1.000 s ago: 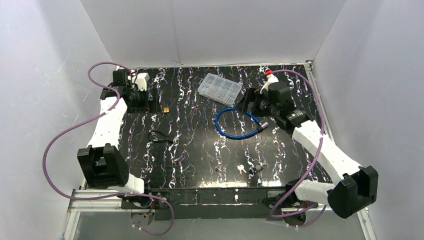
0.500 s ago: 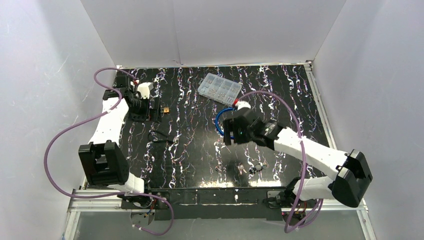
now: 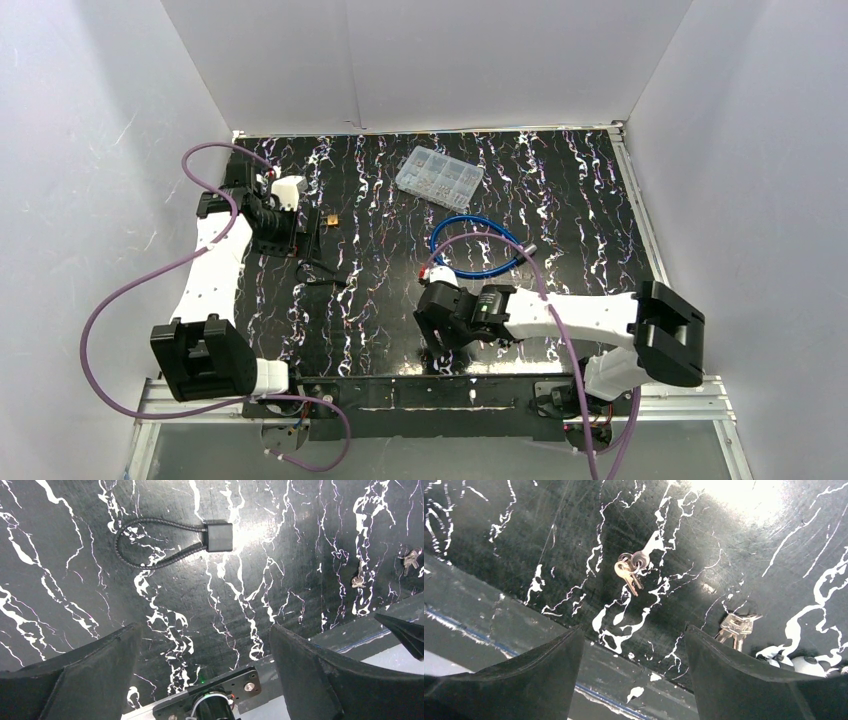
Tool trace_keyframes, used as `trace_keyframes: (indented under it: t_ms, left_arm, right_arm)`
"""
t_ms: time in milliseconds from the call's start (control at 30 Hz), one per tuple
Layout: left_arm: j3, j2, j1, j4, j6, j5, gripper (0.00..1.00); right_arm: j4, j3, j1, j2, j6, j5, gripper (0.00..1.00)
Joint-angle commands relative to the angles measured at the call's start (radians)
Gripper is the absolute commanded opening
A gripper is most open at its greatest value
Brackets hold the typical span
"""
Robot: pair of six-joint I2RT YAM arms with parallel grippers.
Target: Unlock with the key
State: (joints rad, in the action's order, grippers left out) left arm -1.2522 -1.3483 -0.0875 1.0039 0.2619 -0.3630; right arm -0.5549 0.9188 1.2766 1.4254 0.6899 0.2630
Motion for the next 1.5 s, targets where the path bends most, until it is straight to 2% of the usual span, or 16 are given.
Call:
trace_keyframes:
  t_ms: [0,200,433,733,900,1133,1267,1467]
  left_arm:
    - [0.009,0.057,0.006,0.063,0.009,-0.032,0.99]
    - [0.008,0.074,0.009,0.082,0.01,-0.029,0.99]
    - [0.02,0.092,0.015,0.077,0.011,-0.015,0.99]
    - [0.018,0.099,0.015,0.078,0.012,-0.014,0.99]
    - [0.016,0.097,0.015,0.08,0.011,-0.017,0.99]
    - [0.016,0.102,0.015,0.085,0.01,-0.022,0.99]
    - [0.016,0.105,0.014,0.093,0.013,-0.026,0.99]
    - [0.019,0.108,0.016,0.099,0.022,-0.021,0.99]
  right_arm:
    - [0.047,0.035,0.001,0.048,0.024,0.025,0.78]
    - [0.072,0.082,0.0,0.135,-0.003,0.006,0.7]
    - [0.092,0.104,0.0,0.188,-0.019,-0.003,0.66]
    - [0.101,0.105,-0.008,0.218,-0.022,0.0,0.61]
    - [0.106,0.098,-0.02,0.228,-0.021,-0.002,0.52]
    - [0.119,0.089,-0.031,0.235,-0.016,-0.009,0.48]
    - [0.125,0.089,-0.033,0.24,-0.015,-0.014,0.41]
    - [0.132,0.097,-0.034,0.259,-0.014,-0.027,0.38]
